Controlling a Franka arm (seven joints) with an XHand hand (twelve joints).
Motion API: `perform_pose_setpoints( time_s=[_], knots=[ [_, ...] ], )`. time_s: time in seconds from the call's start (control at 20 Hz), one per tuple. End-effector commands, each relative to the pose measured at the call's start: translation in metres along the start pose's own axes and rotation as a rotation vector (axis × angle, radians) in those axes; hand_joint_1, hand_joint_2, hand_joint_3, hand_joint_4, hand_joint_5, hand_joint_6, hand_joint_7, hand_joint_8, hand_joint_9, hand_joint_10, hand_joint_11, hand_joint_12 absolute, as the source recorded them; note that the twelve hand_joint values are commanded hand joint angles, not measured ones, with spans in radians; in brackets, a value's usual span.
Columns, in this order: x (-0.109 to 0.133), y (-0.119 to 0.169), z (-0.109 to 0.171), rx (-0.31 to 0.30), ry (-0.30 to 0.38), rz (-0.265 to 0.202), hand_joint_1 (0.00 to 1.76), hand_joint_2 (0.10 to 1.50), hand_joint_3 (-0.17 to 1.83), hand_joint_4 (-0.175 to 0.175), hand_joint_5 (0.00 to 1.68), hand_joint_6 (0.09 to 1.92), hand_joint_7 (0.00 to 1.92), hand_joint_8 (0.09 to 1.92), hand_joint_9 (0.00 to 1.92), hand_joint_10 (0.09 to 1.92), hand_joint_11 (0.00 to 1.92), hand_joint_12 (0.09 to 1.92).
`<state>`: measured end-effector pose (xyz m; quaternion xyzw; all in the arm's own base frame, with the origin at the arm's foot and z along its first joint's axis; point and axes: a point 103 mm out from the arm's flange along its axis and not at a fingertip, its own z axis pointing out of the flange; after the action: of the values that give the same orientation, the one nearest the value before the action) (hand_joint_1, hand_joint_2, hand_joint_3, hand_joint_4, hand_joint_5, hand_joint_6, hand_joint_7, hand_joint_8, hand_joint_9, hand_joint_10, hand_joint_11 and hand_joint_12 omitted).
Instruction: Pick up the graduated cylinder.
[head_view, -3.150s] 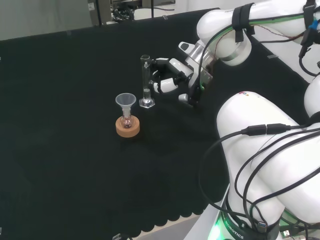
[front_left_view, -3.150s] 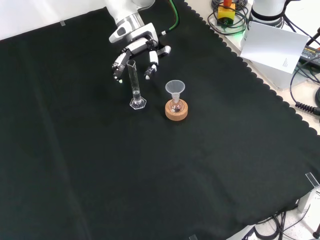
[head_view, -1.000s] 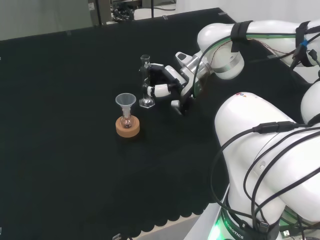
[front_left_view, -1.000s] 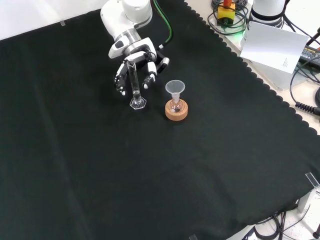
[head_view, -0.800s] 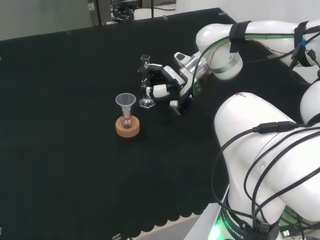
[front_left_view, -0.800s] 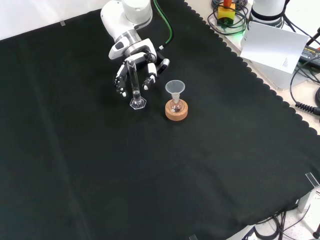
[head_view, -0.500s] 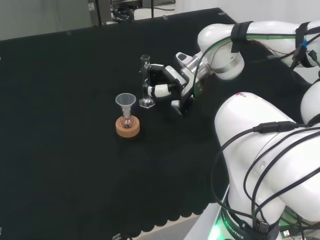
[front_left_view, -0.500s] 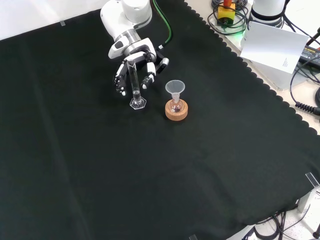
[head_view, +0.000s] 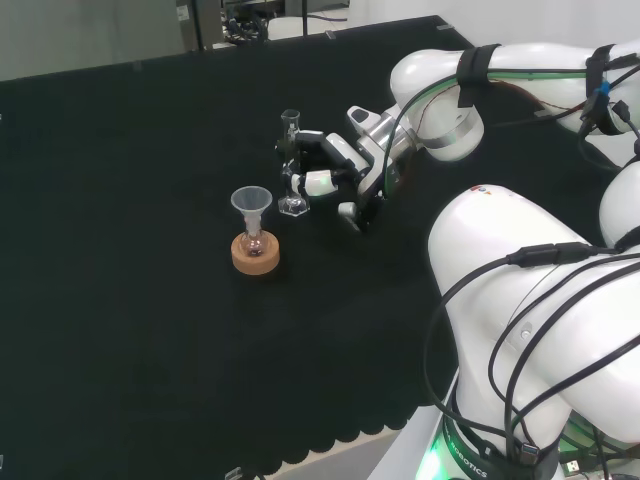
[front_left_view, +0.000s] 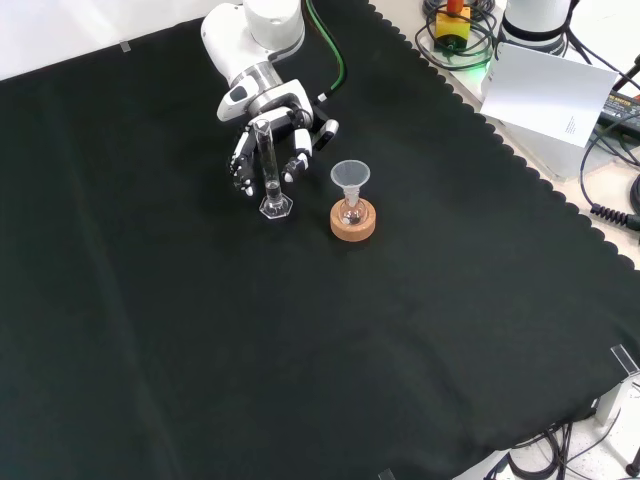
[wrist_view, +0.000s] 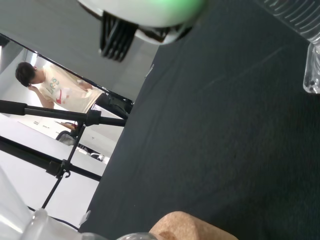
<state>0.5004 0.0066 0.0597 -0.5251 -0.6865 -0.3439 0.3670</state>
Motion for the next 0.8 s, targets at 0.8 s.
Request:
perform_pose_setpoints(
  time_s=[0.8],
  knots=[
    [0.011,0.003,-0.007,-0.034,-0.111,0.027,1.08,1.17,0.05,-0.08,0.83,1.23,0.84,0.72,1.14,0.29,0.94,1.03]
  ],
)
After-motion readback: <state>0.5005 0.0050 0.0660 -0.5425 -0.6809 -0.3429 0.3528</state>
